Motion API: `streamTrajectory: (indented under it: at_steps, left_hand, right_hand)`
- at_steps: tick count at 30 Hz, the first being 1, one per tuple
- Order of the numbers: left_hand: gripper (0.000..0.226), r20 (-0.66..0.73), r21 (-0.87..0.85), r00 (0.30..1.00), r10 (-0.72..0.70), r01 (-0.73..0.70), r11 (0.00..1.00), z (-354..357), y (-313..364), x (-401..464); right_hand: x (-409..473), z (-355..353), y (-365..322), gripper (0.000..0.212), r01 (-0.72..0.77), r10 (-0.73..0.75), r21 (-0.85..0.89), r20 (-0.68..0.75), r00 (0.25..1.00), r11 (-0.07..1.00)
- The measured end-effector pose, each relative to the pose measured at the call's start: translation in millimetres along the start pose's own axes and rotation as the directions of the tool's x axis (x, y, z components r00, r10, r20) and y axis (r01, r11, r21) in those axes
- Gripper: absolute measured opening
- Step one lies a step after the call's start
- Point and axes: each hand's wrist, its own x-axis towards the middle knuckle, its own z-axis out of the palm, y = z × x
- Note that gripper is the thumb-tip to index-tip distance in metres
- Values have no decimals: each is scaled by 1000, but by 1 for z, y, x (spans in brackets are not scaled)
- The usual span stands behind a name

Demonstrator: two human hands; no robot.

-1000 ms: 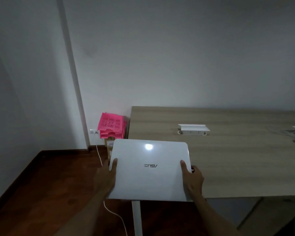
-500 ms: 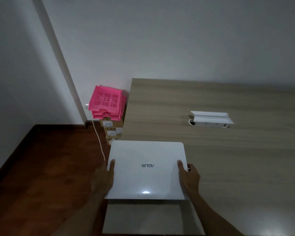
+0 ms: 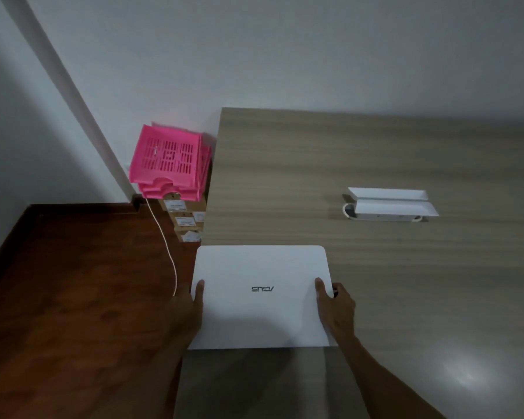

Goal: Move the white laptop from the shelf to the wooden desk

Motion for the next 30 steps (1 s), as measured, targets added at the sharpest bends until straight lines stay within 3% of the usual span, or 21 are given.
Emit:
streamTrajectory:
  at_steps: [6, 11, 17, 19, 21, 23, 26, 30]
  left_hand:
    - [80, 13, 25, 1000, 6, -7, 1000, 7, 7, 28]
    - [77, -151, 74, 987, 46, -35, 997, 14, 6, 35]
    - [70, -84, 91, 992, 94, -86, 992, 14, -1, 41]
    - [74, 6, 81, 994, 111, -111, 991, 5, 3, 37]
    - [71, 40, 57, 991, 128, -130, 990, -16, 15, 34]
    - [65, 77, -6, 997, 24, -24, 1000, -27, 20, 36]
    - [77, 46, 29, 998, -33, 32, 999, -28, 24, 25]
    - [67, -45, 61, 997, 68, -65, 996, -14, 14, -3]
  right_hand:
    - [26, 13, -8, 42, 4, -3, -28, 23, 1000, 1000]
    - [34, 17, -4, 47, 12, -8, -98, 46, 999, 995]
    - [36, 16, -7, 49, 79, -55, -330, 80, 995, 941]
    - [36, 15, -8, 50, 88, -68, -374, 65, 996, 923]
    - [38, 13, -8, 47, 116, -103, -399, 54, 993, 910]
    - [39, 8, -12, 40, 143, -131, -396, 56, 990, 907]
    - [31, 3, -16, 37, 251, -234, -378, 92, 968, 891]
    - [-3, -3, -4, 46, 413, -396, -326, 120, 910, 850]
